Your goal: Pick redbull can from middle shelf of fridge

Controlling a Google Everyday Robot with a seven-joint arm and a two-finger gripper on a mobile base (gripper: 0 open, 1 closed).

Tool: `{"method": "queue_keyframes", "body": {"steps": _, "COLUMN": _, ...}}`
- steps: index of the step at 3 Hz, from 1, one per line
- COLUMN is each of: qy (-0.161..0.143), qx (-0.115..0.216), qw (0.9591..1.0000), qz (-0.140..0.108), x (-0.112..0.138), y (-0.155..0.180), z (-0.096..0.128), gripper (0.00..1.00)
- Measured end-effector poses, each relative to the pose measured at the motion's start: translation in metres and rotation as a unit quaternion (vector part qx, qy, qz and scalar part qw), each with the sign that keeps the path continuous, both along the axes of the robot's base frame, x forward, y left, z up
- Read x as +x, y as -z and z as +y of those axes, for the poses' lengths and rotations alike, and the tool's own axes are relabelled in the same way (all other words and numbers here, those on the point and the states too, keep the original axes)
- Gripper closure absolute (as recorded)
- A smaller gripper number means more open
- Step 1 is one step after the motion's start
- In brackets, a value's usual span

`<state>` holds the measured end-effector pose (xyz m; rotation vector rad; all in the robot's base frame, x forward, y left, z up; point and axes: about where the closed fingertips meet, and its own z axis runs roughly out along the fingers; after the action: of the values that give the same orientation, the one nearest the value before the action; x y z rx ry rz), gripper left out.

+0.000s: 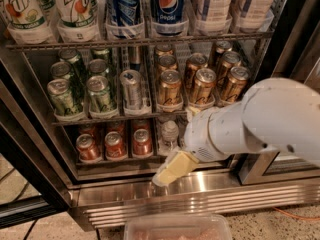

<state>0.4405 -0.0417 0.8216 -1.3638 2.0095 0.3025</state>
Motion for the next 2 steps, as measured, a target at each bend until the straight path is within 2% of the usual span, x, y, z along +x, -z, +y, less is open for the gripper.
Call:
{"method": "queue_keyframes", "body": {"steps": 1, "qy": 0.016, "qx": 0.039, "qw": 0.9987, "qz": -0.027, "x": 0.005, "y": 0.012, "z": 0.035, "gripper": 0.00}}
{"method": "queue_keyframes", "body": {"steps": 2, "qy": 0.058, "qx": 0.074, "qw": 0.9943, "qz": -0.050, "x": 0.010, "y": 0.017, "z": 0.057, "gripper": 0.00}}
